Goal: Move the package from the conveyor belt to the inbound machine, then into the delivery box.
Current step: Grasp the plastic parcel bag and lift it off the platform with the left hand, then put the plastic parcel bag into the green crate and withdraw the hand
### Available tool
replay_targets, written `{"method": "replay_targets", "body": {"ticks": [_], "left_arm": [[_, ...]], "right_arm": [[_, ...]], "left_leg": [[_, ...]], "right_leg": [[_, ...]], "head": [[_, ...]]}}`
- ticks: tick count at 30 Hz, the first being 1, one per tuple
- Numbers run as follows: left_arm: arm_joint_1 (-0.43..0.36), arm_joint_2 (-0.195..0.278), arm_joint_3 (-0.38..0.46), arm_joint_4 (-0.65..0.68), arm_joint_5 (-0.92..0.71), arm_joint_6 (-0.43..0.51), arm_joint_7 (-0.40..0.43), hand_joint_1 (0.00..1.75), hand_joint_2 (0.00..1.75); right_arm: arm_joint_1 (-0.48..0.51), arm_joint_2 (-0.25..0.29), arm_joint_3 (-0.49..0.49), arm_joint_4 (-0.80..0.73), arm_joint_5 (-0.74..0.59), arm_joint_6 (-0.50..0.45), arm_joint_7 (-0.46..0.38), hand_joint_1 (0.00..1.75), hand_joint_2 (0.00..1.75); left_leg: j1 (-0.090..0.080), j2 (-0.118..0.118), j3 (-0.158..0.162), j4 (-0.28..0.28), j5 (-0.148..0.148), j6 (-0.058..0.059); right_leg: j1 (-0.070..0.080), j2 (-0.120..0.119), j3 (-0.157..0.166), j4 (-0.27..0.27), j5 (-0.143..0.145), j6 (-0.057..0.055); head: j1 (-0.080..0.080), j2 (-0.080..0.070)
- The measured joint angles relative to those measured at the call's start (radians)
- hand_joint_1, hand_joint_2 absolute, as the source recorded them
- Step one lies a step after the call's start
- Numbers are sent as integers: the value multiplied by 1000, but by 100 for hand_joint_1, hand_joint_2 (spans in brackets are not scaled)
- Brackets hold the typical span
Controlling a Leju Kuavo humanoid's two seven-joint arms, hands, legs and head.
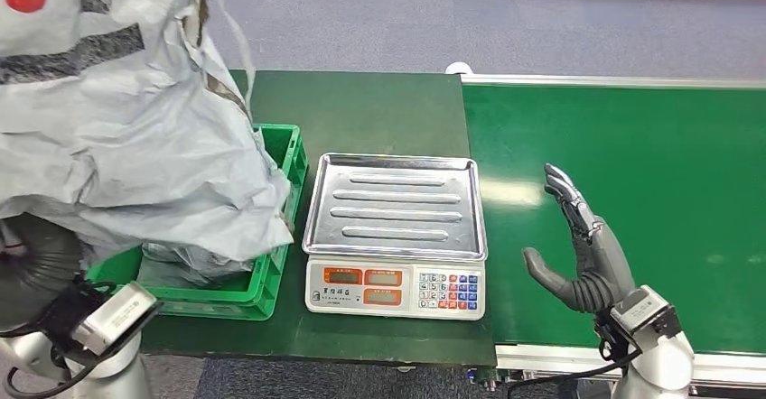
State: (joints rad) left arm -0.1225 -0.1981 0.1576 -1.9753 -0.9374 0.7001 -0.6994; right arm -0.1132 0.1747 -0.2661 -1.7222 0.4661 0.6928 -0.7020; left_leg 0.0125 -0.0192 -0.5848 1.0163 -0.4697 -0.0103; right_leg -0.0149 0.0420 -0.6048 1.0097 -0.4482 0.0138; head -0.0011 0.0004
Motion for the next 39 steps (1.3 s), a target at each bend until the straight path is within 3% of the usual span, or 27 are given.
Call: {"method": "replay_targets", "body": {"ticks": [5,10,14,22,28,31,35,39], "left_arm": [[-50,4,143,51,-61,-3,58,175,175],[-74,27,201,287,-272,-137,369,175,175],[-76,44,202,380,-292,-162,405,175,175],[-89,129,136,569,-335,-325,649,175,175],[-87,179,36,692,-378,-533,734,175,175],[-83,194,3,722,-373,-584,744,175,175],[-70,205,-20,734,-346,-597,743,4,175],[-58,205,-30,730,-248,-555,692,0,175]], "right_arm": [[39,1,-20,-43,6,0,0,0,175],[63,11,-32,-85,27,0,0,0,175],[73,14,-39,-102,28,0,0,0,175],[65,14,-40,-101,24,0,0,0,175],[51,8,-36,-80,24,0,0,0,175],[47,6,-32,-69,24,0,1,0,175],[47,4,-20,-57,26,0,1,0,175],[47,4,-11,-48,28,0,0,0,175]], "left_leg": [[0,0,1,0,0,0],[0,1,2,0,1,-1],[0,2,2,0,1,-1],[0,2,2,0,-1,-2],[0,2,2,0,0,-2],[0,1,2,0,0,-2],[0,1,2,-1,-1,-2],[0,1,2,0,0,-2]], "right_leg": [[0,0,1,0,0,0],[1,1,0,0,1,-2],[0,3,0,0,1,-2],[1,3,0,0,1,-2],[1,2,1,0,1,-2],[0,2,1,0,0,-2],[0,2,2,0,0,-2],[1,1,2,0,0,-2]], "head": [[0,0],[0,0],[0,0],[0,0],[0,0],[0,0],[0,0],[0,0]]}}
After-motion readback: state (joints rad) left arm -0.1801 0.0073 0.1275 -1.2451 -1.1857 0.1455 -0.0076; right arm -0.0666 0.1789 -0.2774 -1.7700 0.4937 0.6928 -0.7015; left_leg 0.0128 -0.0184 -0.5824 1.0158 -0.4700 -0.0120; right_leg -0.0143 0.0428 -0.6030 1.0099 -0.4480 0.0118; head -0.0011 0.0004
